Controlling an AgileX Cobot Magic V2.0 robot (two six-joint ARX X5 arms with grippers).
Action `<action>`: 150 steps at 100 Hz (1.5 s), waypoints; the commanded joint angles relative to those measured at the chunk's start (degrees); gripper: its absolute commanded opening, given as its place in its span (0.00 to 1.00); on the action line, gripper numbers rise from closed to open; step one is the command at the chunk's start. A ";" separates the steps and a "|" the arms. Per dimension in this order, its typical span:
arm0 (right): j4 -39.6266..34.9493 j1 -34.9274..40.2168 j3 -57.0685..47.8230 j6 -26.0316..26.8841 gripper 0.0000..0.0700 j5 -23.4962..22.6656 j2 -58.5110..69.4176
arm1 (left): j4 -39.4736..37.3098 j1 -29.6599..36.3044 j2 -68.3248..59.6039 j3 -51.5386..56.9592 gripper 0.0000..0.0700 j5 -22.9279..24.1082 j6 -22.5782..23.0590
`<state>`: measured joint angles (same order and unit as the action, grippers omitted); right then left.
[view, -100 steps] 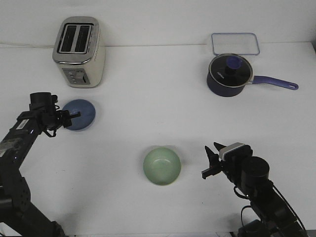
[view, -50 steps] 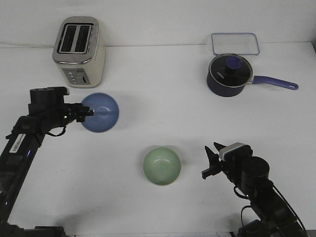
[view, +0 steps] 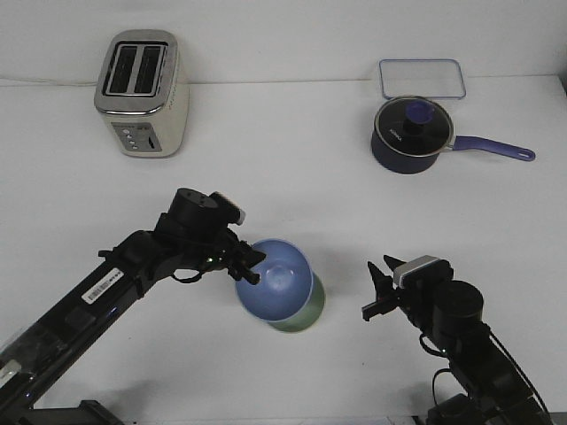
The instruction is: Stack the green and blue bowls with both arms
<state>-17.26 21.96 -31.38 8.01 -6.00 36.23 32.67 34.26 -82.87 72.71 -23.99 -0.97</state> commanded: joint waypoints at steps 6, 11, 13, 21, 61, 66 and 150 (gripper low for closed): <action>0.50 0.15 -0.26 0.90 0.33 -0.07 0.20 | 1.16 2.25 -3.50 0.94 0.02 0.07 1.66; 0.52 0.15 -0.26 0.92 0.33 -0.07 0.20 | 1.16 3.04 -4.74 0.94 0.02 0.07 1.68; 0.52 0.15 -0.26 0.92 0.33 -0.07 0.20 | 1.09 3.32 -5.22 0.94 0.02 0.07 1.79; 0.50 0.15 -0.26 0.92 0.33 -0.07 0.20 | 0.74 4.31 -6.97 0.94 0.02 0.07 2.29; 0.52 0.15 -0.26 0.90 0.33 0.00 0.20 | -2.84 5.92 -9.57 0.94 0.64 -2.64 2.78; 0.52 0.15 -0.26 0.90 0.33 0.00 0.20 | -3.23 5.66 -8.98 0.96 0.69 -2.58 2.75; 2.05 0.15 3.74 -2.43 0.00 14.73 -21.46 | -31.63 -26.14 56.61 -40.44 0.02 23.78 6.25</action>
<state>-16.62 21.96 -28.32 7.27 7.81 16.23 6.96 8.62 -31.97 40.05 -0.21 4.49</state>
